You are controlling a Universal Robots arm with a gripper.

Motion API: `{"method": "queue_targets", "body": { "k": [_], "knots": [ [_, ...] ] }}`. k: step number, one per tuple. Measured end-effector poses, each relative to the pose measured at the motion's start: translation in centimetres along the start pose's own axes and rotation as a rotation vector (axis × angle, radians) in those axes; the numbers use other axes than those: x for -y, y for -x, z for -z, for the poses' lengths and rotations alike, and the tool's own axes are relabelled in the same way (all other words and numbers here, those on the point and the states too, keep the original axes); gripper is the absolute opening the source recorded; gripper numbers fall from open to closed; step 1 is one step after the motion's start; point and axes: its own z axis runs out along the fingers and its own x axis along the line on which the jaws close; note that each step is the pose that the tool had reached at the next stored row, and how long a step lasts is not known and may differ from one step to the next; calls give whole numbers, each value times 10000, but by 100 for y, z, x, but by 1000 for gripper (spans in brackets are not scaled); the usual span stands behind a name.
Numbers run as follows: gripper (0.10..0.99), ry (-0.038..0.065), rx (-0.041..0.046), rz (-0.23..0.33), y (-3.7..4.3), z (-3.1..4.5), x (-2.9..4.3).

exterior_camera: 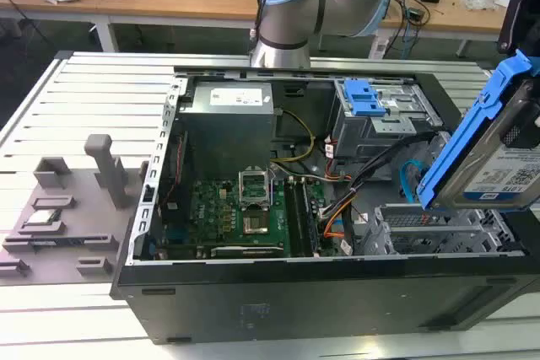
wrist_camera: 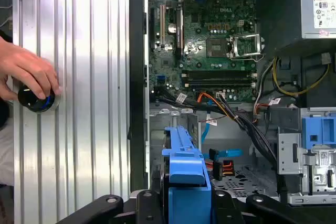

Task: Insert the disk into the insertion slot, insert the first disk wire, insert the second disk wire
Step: 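Insert the disk into the insertion slot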

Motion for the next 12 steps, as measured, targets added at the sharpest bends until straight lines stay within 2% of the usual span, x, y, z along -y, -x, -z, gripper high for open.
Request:
{"method": "queue_targets", "body": {
  "k": [2,3,5,12],
  "knots": [
    [361,1,6,0,4,-14,-37],
    [361,1,4,-1,21,-55,-61],
    [361,0,5,0,38,-117,-64],
    [361,1,5,-1,74,-255,-83]
  ]
}}
